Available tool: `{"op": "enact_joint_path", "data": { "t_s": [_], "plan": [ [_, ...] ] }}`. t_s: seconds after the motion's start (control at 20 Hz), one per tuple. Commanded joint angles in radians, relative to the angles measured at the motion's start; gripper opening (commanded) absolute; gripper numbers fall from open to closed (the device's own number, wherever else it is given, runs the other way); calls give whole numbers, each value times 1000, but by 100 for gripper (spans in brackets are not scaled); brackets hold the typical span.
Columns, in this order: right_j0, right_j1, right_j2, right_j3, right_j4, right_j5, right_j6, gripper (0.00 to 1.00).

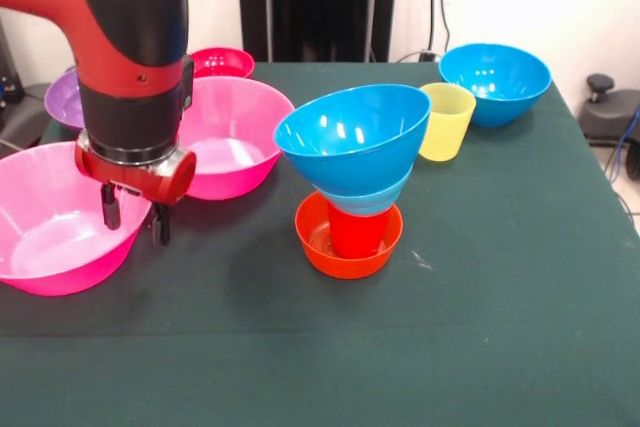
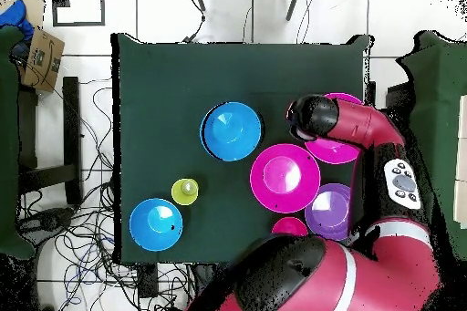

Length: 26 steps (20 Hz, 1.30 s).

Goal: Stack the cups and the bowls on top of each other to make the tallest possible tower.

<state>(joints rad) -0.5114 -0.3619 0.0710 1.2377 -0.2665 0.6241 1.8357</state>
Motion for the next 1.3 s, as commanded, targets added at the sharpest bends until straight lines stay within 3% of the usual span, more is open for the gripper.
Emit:
{"op": "enact_joint_path", "data": {
  "t_s": [0.05,0.35,0.65,0.7,0.85,1.3],
  "plan": [
    [-17,85,87,25,-87,-87,-97,100],
    [17,96,43,-7,-102,-86,-68,100],
    [7,111,53,-13,-110,-89,-75,100],
    [4,112,54,-17,-101,-77,-75,0],
    [1,91,61,-6,-94,-54,-87,0],
    [41,-77,67,21,-33,86,-72,0]
  ]
}}
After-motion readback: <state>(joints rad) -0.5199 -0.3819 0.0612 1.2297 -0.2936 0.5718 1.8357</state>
